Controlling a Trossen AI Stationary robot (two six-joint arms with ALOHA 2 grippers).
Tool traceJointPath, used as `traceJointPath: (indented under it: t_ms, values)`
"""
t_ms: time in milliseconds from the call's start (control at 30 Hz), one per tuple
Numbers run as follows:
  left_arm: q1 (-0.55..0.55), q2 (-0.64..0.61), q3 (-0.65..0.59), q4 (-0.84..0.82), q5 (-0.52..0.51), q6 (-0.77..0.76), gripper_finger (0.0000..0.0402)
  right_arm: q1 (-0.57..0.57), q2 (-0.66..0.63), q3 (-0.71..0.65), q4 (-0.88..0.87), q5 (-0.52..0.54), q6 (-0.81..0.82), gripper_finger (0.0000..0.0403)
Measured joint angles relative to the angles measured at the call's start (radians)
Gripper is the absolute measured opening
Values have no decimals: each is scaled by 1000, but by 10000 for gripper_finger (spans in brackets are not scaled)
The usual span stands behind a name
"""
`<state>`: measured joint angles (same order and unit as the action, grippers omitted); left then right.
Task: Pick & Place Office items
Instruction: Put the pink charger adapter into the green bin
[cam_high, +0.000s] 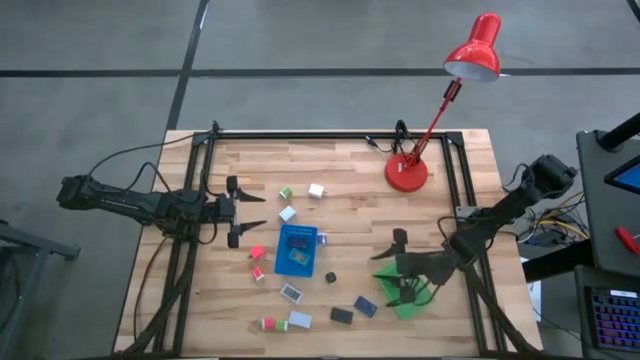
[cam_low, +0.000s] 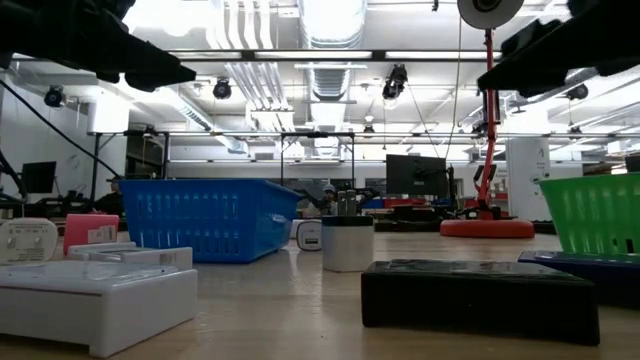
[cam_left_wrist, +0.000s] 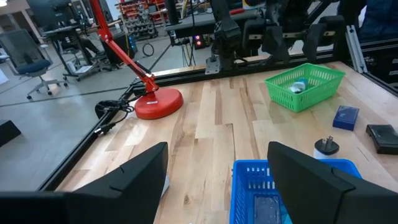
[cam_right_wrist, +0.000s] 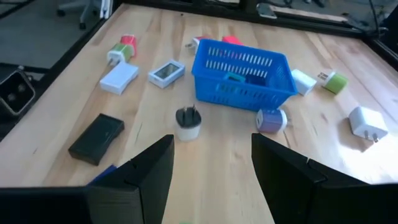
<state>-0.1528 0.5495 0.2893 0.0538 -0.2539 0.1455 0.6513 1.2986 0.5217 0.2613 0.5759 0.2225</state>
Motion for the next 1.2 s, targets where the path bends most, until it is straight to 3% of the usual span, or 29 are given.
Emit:
traceJointPath:
  t_ms: [300, 600, 1200]
  values:
    - [0, 2, 0, 2, 3, -1, 280, -58, 212, 29, 211, -42, -125, 210]
    - [-1, 6, 0, 1, 29, -30, 280, -111, 409, 45, 581, -54, -336, 210]
    - [-1, 51, 13, -104, 103, -151, 280, -121, 383, 35, 626, -87, -368, 210]
